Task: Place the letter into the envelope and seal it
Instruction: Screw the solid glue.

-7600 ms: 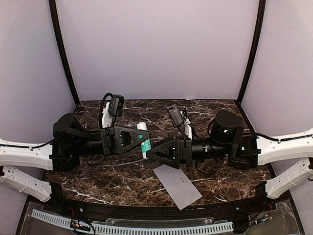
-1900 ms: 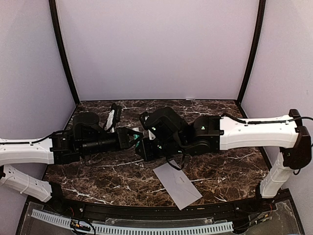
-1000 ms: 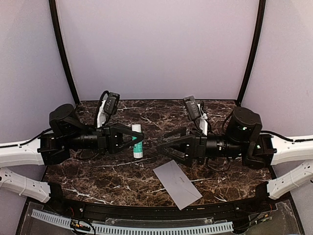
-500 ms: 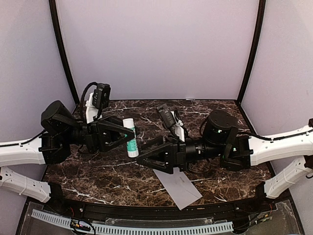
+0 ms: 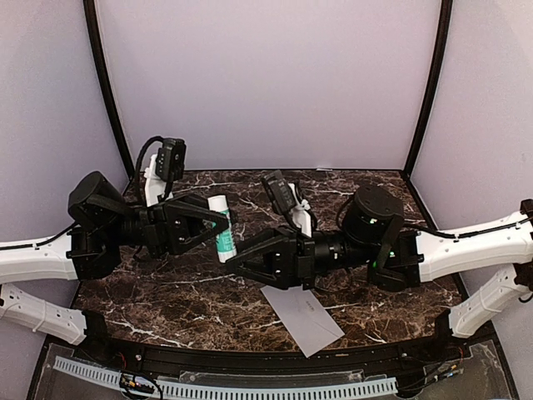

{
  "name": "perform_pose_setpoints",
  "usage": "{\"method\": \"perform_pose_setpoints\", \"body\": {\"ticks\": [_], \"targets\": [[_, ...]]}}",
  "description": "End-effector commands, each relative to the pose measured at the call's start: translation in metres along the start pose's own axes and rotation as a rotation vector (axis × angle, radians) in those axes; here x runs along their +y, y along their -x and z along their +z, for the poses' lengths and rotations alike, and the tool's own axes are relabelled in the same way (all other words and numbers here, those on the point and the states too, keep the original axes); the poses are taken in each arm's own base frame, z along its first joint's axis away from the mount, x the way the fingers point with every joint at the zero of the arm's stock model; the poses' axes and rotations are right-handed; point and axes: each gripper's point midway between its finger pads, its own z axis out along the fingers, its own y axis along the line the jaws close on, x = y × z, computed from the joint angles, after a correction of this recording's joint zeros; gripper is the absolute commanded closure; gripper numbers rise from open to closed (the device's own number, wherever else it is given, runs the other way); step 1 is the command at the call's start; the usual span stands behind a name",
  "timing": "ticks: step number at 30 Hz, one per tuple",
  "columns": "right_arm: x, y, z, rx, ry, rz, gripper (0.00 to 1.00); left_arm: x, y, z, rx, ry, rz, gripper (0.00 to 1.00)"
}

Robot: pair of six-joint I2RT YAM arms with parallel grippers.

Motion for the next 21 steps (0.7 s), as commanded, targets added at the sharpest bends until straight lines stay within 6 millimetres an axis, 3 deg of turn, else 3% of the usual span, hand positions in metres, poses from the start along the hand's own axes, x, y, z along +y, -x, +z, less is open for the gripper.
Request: {"method": "perform_pose_setpoints", "body": {"ticks": [1,4,9,15,21], "targets": [[0.026,0.019,0.001,-0.047,0.085,-0.051,0.77,-0.002,0.012,-0.001,-0.049,0.006,0.023,1.0],[0.024,0.019,0.0,-0.055,0.071,-0.049,0.87,0.0,0.01,-0.002,-0.047,0.012,0.014,1.0],[0.025,0.023,-0.004,-0.078,0.058,-0.056,0.88,0.004,0.006,-0.002,-0.039,0.028,0.007,1.0],[0.024,0.028,-0.003,-0.092,0.046,-0.058,0.67,0.006,0.003,-0.002,-0.03,0.03,-0.001,1.0],[0.023,0.03,0.001,-0.09,0.046,-0.064,0.68,0.006,0.003,-0.001,-0.03,0.021,-0.002,1.0]]}}
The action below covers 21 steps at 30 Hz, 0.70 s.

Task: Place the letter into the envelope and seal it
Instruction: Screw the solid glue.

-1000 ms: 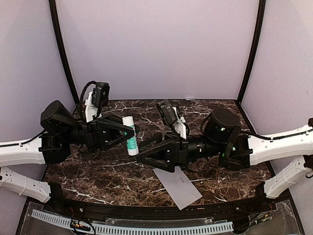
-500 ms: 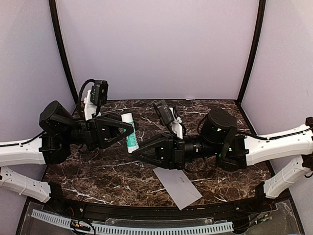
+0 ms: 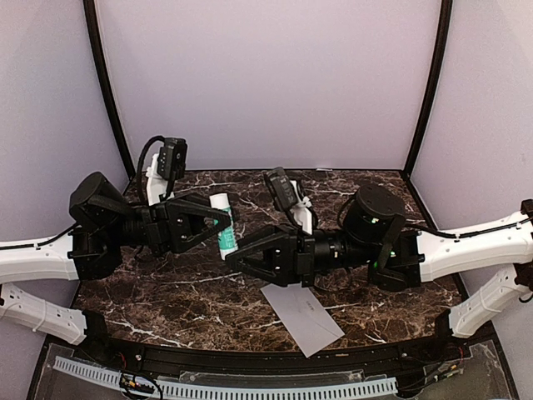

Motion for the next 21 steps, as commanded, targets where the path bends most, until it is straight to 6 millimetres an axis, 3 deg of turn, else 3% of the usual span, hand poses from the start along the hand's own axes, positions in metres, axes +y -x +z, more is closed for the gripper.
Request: {"method": "perform_pose_setpoints", "body": {"ticks": [1,6,11,15,21], "targets": [[0.024,0.025,0.002,-0.065,0.065,-0.059,0.71,0.001,0.001,-0.001,-0.009,0.003,0.011,1.0],[0.021,0.023,0.001,-0.066,0.048,-0.052,0.87,0.003,0.0,-0.002,-0.008,0.011,0.011,1.0],[0.01,0.032,-0.005,-0.104,-0.041,-0.051,0.91,0.015,-0.004,-0.003,-0.003,0.074,0.022,1.0],[-0.019,0.035,-0.011,-0.1,-0.237,-0.036,0.92,0.041,-0.016,-0.006,0.048,0.205,0.016,1.0],[-0.082,0.041,-0.029,-0.082,-0.632,-0.009,0.92,0.081,-0.032,-0.012,0.11,0.398,-0.009,1.0]]}}
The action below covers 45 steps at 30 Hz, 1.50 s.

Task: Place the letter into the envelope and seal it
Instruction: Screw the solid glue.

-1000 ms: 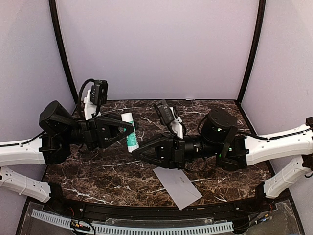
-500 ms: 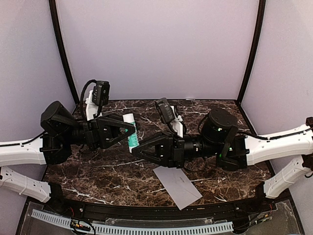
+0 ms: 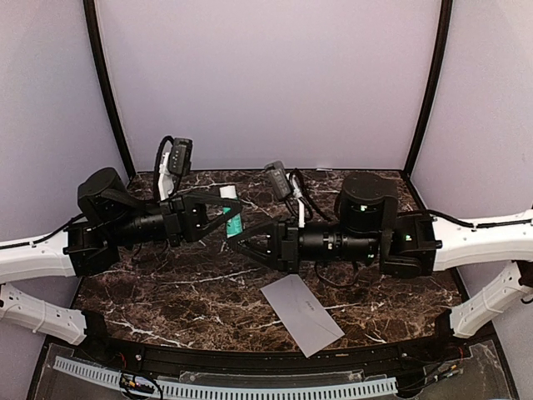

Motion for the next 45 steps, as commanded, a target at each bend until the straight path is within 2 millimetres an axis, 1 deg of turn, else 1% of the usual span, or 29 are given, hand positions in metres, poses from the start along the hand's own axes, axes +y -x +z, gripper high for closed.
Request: {"method": "perform_pose_setpoints", "body": {"ticks": [1,2,3,4,5,6,7,8,9,12,16,21,24,25,26,27,28,29,33,34,35,36,37,40,41,42,43,44,45], "targets": [[-0.043,0.034,-0.003,-0.08,-0.331,0.008,0.92,0.042,-0.027,0.004,0.102,0.196,0.011,1.0],[-0.053,0.035,-0.003,-0.073,-0.393,0.005,0.92,0.05,-0.033,0.004,0.121,0.229,-0.004,1.0],[-0.06,0.037,-0.002,-0.068,-0.448,0.0,0.92,0.056,-0.03,0.004,0.109,0.264,-0.007,1.0],[-0.069,0.039,-0.003,-0.068,-0.506,-0.009,0.92,0.062,-0.034,0.005,0.119,0.288,-0.026,1.0],[-0.078,0.039,0.001,-0.057,-0.556,-0.019,0.92,0.067,-0.034,0.005,0.111,0.313,-0.035,1.0],[-0.083,0.041,0.003,-0.053,-0.597,-0.028,0.93,0.073,-0.038,0.006,0.116,0.335,-0.059,1.0],[-0.089,0.042,0.005,-0.043,-0.641,-0.037,0.93,0.079,-0.038,0.005,0.105,0.366,-0.078,1.0],[-0.095,0.044,0.008,-0.037,-0.683,-0.044,0.93,0.085,-0.042,0.006,0.116,0.389,-0.096,1.0],[-0.101,0.044,0.01,-0.023,-0.724,-0.05,0.93,0.09,-0.042,0.006,0.105,0.416,-0.118,1.0],[-0.119,0.042,0.017,0.011,-0.836,-0.067,0.92,0.106,-0.052,0.007,0.108,0.474,-0.179,1.0],[-0.13,0.041,0.029,0.017,-0.9,-0.069,0.92,0.116,-0.062,0.01,0.101,0.492,-0.256,1.0],[-0.127,0.045,0.033,-0.011,-0.881,-0.041,0.9,0.119,-0.067,0.013,0.068,0.472,-0.32,1.0],[-0.123,0.049,0.026,-0.026,-0.874,-0.024,0.87,0.114,-0.066,0.013,0.074,0.449,-0.316,1.0],[-0.12,0.05,0.023,-0.028,-0.863,-0.021,0.85,0.112,-0.062,0.012,0.067,0.442,-0.31,1.0],[-0.116,0.049,0.02,-0.026,-0.844,-0.02,0.81,0.11,-0.06,0.012,0.067,0.435,-0.309,1.0],[-0.111,0.05,0.018,-0.031,-0.815,-0.02,0.74,0.107,-0.054,0.009,0.054,0.428,-0.305,1.0],[-0.1,0.054,0.014,-0.038,-0.761,-0.024,0.67,0.104,-0.051,0.008,0.05,0.419,-0.303,1.0],[-0.093,0.054,0.011,-0.04,-0.717,-0.03,0.62,0.1,-0.043,0.005,0.034,0.409,-0.293,1.0],[-0.064,0.043,-0.002,-0.035,-0.521,-0.044,0.45,0.09,-0.02,-0.004,0.017,0.391,-0.257,1.0],[-0.055,0.039,-0.005,-0.029,-0.463,-0.045,0.41,0.084,-0.012,-0.005,0.01,0.374,-0.244,1.0],[-0.047,0.039,-0.009,-0.043,-0.411,-0.042,0.39,0.083,-0.009,-0.007,0.011,0.371,-0.242,1.0],[-0.041,0.034,-0.013,-0.043,-0.368,-0.035,0.36,0.078,-0.003,-0.008,0.004,0.359,-0.23,1.0],[-0.041,0.025,-0.017,-0.031,-0.34,-0.03,0.33,0.075,0.0,-0.009,0.003,0.348,-0.225,1.0],[-0.018,0.023,-0.028,-0.067,-0.181,-0.018,0.27,0.058,0.013,-0.008,-0.024,0.272,-0.186,1.0],[-0.01,0.023,-0.031,-0.076,-0.121,-0.011,0.25,0.053,0.011,-0.007,-0.016,0.24,-0.18,1.0],[-0.001,0.021,-0.033,-0.078,-0.054,-0.005,0.24,0.044,0.018,-0.006,-0.037,0.198,-0.16,1.0],[0.007,0.023,-0.036,-0.089,-0.005,0.0,0.23,0.037,0.014,-0.005,-0.022,0.153,-0.153,1.0],[0.014,0.023,-0.037,-0.095,0.038,0.0,0.23,0.028,0.02,-0.005,-0.041,0.108,-0.132,1.0],[0.02,0.023,-0.037,-0.102,0.077,0.0,0.23,0.021,0.016,-0.004,-0.021,0.064,-0.128,1.0]]}}
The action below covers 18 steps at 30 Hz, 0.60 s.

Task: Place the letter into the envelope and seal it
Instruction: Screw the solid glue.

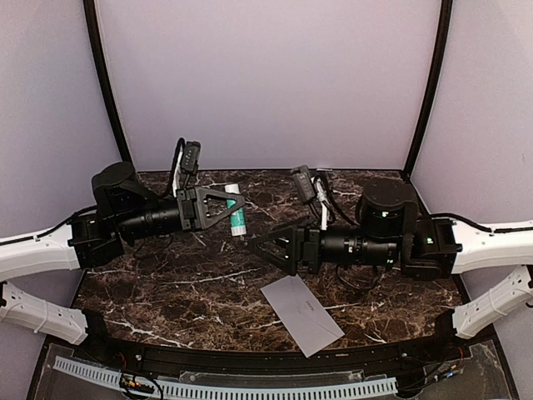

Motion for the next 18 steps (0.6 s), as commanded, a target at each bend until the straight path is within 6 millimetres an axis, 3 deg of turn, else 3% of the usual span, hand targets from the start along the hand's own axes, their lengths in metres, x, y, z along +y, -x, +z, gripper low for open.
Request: {"method": "perform_pose_setpoints", "body": {"ticks": [1,7,9,11,18], "targets": [[0.058,0.024,-0.015,-0.097,0.337,0.003,0.23,-0.057,0.008,-0.013,-0.011,-0.269,0.102,1.0],[0.083,0.027,-0.017,-0.124,0.499,-0.005,0.27,-0.093,0.003,-0.027,0.017,-0.477,0.147,1.0],[0.088,0.029,-0.015,-0.134,0.528,-0.014,0.34,-0.101,0.003,-0.031,0.013,-0.521,0.155,1.0],[0.092,0.03,-0.01,-0.125,0.549,-0.019,0.41,-0.106,0.004,-0.035,0.008,-0.554,0.156,1.0],[0.104,0.03,0.003,-0.112,0.606,-0.031,0.51,-0.115,0.005,-0.04,0.004,-0.607,0.152,1.0]]}}
